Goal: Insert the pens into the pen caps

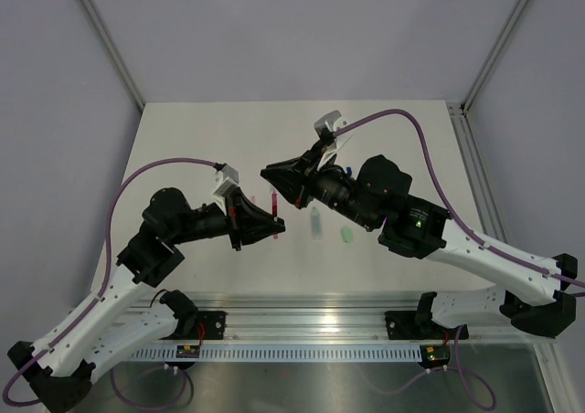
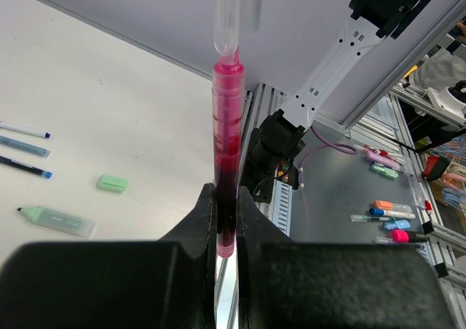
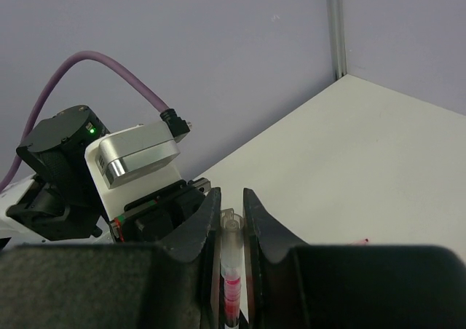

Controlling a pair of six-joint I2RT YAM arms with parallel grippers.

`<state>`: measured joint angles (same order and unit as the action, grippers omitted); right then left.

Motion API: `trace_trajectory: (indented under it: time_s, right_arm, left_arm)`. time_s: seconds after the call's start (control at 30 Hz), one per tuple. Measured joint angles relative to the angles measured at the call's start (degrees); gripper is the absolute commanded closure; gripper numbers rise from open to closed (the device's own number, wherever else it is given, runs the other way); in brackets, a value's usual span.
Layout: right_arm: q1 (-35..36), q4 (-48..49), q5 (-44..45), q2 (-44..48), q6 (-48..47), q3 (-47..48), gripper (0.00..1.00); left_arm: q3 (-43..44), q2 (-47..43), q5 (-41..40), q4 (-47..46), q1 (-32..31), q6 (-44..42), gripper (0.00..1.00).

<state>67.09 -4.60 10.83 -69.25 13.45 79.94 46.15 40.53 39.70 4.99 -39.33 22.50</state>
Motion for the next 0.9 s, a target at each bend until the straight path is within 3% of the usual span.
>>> trace_trajectory:
  time_s: [0.9]
  right_arm:
    - [0.0,2.2,-1.0,-0.1,-0.7,-1.4,1.00]
  left_arm:
    - [0.0,0.3,0.0,1.0,0.0,0.0,1.00]
